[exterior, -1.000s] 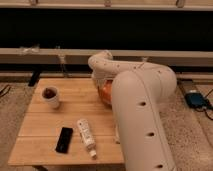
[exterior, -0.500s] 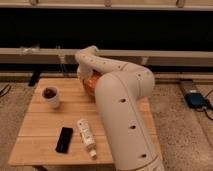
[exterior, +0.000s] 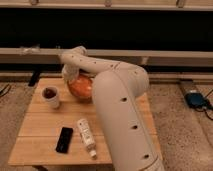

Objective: Drag the ceramic bowl in a circle

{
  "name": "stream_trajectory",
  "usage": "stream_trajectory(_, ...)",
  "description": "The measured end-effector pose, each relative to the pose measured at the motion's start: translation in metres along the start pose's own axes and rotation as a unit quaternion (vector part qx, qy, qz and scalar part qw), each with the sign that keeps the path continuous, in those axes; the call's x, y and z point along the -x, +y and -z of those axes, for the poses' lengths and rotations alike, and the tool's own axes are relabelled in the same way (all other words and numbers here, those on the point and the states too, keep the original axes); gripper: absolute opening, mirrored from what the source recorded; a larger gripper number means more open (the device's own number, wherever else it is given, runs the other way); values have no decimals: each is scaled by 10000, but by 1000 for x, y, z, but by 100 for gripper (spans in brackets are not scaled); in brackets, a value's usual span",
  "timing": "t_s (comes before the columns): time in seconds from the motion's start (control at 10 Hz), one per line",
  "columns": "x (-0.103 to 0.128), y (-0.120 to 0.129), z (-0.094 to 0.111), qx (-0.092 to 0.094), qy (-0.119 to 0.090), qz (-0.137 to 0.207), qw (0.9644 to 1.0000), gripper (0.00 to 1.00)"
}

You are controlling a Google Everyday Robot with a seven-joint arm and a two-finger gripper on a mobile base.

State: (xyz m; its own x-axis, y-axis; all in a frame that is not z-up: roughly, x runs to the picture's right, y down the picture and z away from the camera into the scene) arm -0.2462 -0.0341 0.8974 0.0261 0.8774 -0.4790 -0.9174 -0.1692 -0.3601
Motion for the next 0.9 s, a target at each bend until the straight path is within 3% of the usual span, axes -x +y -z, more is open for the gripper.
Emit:
stream_trajectory(0.2,-28,6,10,120,173,-51,9998,0)
stream_trajectory(0.5,-58,-15,36,104,349,-375,9986,0)
stream_trajectory(0.9,-94,-63,66,-263,456,-961,9940,0)
